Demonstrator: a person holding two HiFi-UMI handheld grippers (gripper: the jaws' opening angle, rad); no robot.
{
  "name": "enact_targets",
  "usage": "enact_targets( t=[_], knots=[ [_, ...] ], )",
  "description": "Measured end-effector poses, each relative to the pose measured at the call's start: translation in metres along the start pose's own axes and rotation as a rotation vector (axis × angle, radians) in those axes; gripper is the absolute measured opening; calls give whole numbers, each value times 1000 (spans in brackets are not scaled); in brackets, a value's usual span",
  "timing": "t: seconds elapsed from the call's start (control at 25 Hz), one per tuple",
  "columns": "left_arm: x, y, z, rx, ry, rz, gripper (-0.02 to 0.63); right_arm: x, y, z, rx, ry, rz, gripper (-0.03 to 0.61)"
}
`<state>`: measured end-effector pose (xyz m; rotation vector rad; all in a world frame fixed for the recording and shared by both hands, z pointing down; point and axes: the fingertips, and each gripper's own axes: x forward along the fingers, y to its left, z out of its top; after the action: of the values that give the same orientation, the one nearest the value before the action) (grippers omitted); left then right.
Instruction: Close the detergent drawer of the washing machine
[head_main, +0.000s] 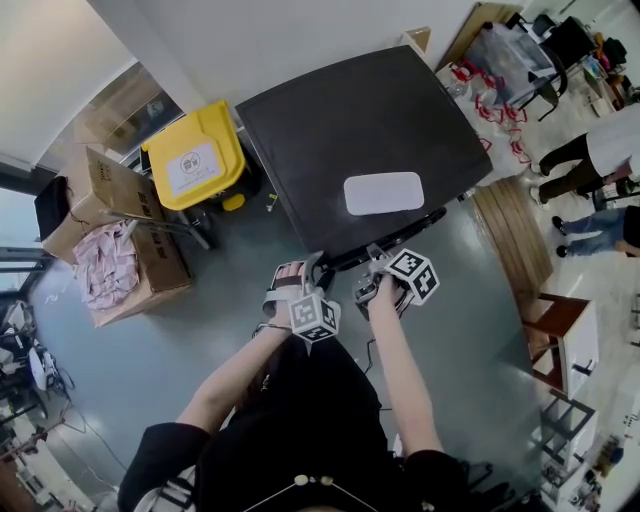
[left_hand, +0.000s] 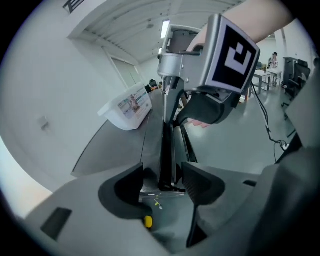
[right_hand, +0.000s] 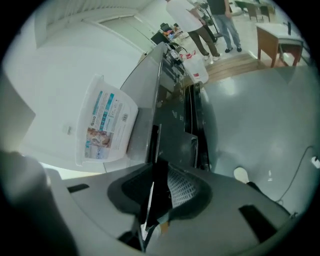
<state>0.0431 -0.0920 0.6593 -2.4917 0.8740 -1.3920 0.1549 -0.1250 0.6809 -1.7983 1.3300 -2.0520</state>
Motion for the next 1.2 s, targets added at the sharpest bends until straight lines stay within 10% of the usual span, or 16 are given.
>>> enact_targets(
  t=[0.6, 0.72, 1.2],
  knots=[
    [5, 5, 5, -99, 33, 93, 239, -5, 16, -9, -82, -39, 70, 113],
    [6, 8, 4, -95, 60, 114, 236, -1, 25, -11, -85, -37, 81, 246],
    [7, 15, 7, -108, 52, 226, 167, 5, 25, -10, 54, -55, 49, 84]
  ],
)
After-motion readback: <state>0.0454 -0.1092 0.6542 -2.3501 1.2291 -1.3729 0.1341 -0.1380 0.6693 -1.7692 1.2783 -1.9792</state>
